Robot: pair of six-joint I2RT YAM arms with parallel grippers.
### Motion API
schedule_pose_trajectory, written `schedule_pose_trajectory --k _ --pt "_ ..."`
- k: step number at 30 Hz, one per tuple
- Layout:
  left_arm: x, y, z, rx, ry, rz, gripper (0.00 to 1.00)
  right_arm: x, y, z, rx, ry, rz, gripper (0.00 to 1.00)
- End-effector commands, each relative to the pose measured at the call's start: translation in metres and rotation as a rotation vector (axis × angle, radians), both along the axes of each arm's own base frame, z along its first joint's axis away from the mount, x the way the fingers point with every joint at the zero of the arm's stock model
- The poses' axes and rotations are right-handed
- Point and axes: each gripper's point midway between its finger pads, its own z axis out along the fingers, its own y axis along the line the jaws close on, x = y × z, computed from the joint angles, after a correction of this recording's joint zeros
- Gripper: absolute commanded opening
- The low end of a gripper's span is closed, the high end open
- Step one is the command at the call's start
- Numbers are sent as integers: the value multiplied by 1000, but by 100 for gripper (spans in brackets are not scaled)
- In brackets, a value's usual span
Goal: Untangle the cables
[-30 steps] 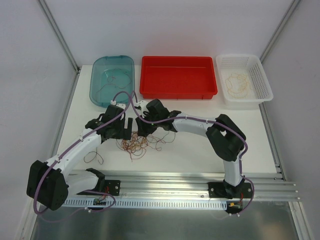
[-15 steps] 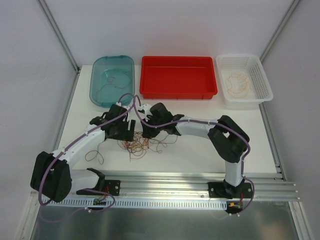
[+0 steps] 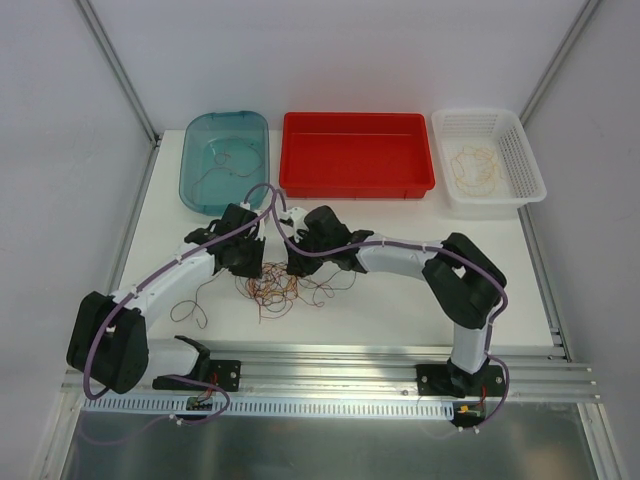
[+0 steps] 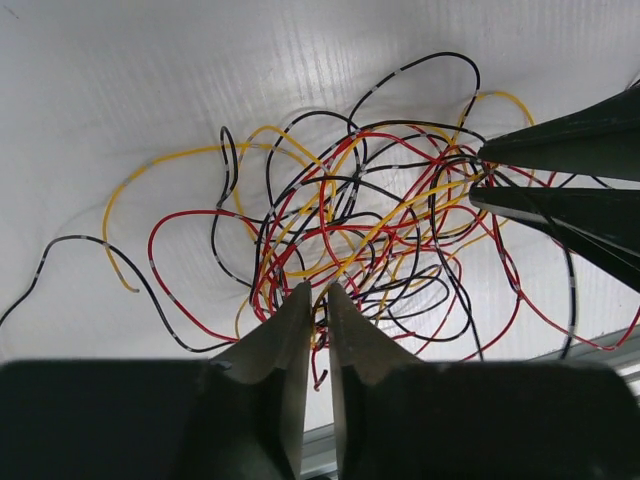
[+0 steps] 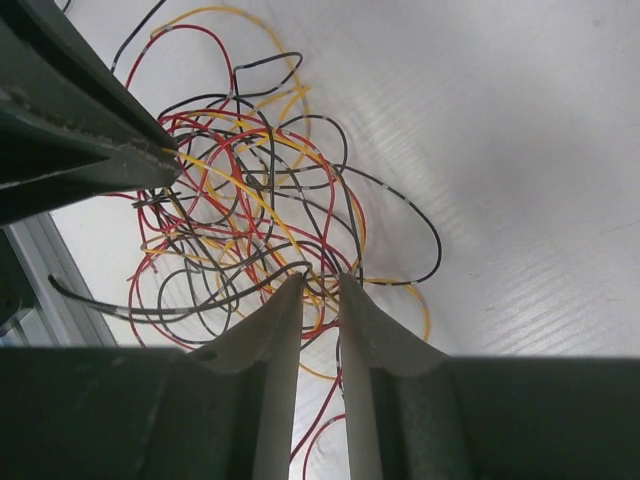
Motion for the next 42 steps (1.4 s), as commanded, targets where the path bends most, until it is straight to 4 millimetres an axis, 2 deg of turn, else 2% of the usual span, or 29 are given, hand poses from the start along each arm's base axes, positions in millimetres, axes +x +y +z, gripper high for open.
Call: schedule_pose_trajectory --k 1,2,3,4,10,13,15,18,20,23,27,28,30,31,33,34,35,36,39,42 --pt "9 -7 10 -26 -30 -19 9 3 6 40 94 -60 -3 24" --pt "9 -6 9 -23 -30 -19 2 3 4 40 96 -59 -8 25" --pt "9 -6 10 -24 -31 -19 0 2 4 42 100 -61 -12 25" --pt "10 -6 12 -28 -40 -19 0 2 3 46 107 -65 -17 25" --pt "12 0 32 -35 -132 1 0 2 -13 31 65 -44 -92 25" --pt "13 3 43 -43 -194 13 0 -4 -16 37 96 -32 -112 34" --pt "15 4 50 -53 -232 19 0 -7 -17 53 132 -40 -130 40" --pt "16 4 71 -101 -332 26 0 -11 -16 72 168 -73 -150 47" --pt "17 2 79 -129 -380 24 0 -13 -16 78 181 -79 -154 52" --pt "16 -1 94 -175 -454 11 0 -17 -7 81 221 -49 -152 62" --pt "12 -7 105 -228 -498 -19 0 -23 18 83 290 -21 -159 76" --pt "12 -8 106 -232 -501 -24 0 -22 24 75 282 -9 -165 78" --pt "10 -11 107 -249 -501 -42 0 -22 41 81 310 -18 -173 83" --pt "10 -13 108 -256 -501 -46 0 -20 46 69 300 5 -206 86" --pt "9 -15 108 -266 -502 -57 0 -14 58 72 340 10 -231 88" --pt "9 -15 109 -269 -502 -59 0 -13 62 70 354 37 -257 88" --pt "9 -16 109 -271 -502 -61 0 -10 65 59 346 48 -284 88" --pt "8 -17 110 -278 -501 -68 0 -6 70 61 362 50 -299 88" --pt "7 -18 112 -288 -510 -69 0 8 69 42 334 55 -402 87" --pt "3 -20 118 -316 -524 -71 0 15 61 17 278 67 -483 75"
